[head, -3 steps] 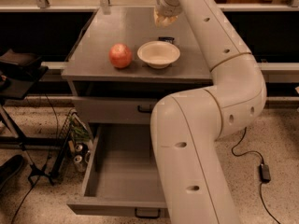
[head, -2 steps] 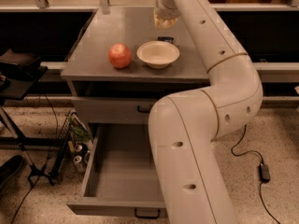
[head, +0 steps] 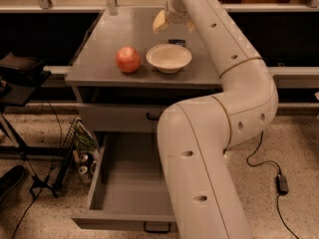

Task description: Place rxbar blueberry into middle drawer

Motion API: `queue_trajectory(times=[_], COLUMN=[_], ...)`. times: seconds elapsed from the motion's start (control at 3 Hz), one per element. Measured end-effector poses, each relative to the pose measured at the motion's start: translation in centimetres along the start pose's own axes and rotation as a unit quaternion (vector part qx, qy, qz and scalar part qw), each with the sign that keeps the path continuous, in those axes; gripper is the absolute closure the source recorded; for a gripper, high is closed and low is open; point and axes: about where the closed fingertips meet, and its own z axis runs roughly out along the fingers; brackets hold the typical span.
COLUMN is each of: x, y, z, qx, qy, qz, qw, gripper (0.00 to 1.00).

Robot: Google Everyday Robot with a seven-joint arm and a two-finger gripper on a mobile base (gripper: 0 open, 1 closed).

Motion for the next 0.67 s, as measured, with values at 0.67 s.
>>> queue_trajectory(times=[0.67], x=[1.0], y=[0.2], z=[1.3], qx=[0.001], qy=[0.017], qz=[0.0], qw=[0.9999], gripper=[0.0])
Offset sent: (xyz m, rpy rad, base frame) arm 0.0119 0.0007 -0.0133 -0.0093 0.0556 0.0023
